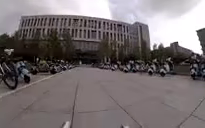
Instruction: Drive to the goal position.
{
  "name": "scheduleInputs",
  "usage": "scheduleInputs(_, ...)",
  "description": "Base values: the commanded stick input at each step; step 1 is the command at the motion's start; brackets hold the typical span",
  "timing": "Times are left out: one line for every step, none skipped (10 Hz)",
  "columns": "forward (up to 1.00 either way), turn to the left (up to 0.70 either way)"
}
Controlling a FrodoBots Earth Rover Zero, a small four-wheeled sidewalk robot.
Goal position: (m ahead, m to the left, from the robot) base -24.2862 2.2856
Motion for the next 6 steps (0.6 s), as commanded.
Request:
scheduleInputs(0.0, -0.7)
scheduleInputs(0.0, -0.7)
scheduleInputs(0.0, -0.7)
scheduleInputs(0.0, -0.7)
scheduleInputs(0.0, -0.7)
scheduleInputs(0.0, -0.7)
